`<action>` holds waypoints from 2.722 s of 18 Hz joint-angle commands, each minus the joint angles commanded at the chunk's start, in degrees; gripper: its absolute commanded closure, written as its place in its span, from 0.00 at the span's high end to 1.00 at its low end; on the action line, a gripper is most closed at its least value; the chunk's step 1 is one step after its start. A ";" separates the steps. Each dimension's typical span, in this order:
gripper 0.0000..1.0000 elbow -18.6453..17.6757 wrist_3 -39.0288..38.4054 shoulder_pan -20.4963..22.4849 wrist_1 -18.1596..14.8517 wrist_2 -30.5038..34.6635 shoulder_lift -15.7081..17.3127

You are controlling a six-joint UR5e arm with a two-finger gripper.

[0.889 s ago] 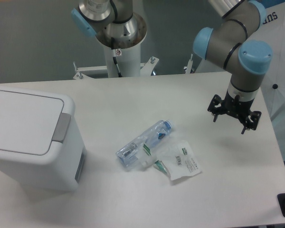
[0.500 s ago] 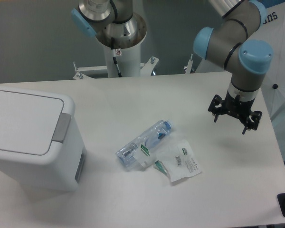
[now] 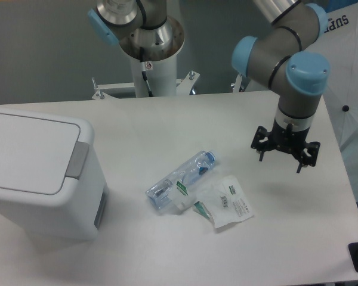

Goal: Open the trash can
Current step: 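Move the open gripper from its start pose toward the white trash can, then swing the gripper over the table to the trash can's grey lid tab, then press the gripper finger down on the grey lid tab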

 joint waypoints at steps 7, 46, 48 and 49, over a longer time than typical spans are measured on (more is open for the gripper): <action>1.00 0.97 -17.85 -5.10 0.26 -2.62 2.37; 1.00 -0.35 -36.32 -21.72 0.53 -23.65 12.57; 1.00 -0.53 -36.15 -21.72 0.62 -23.65 12.48; 1.00 -0.53 -36.23 -21.72 0.53 -23.65 12.31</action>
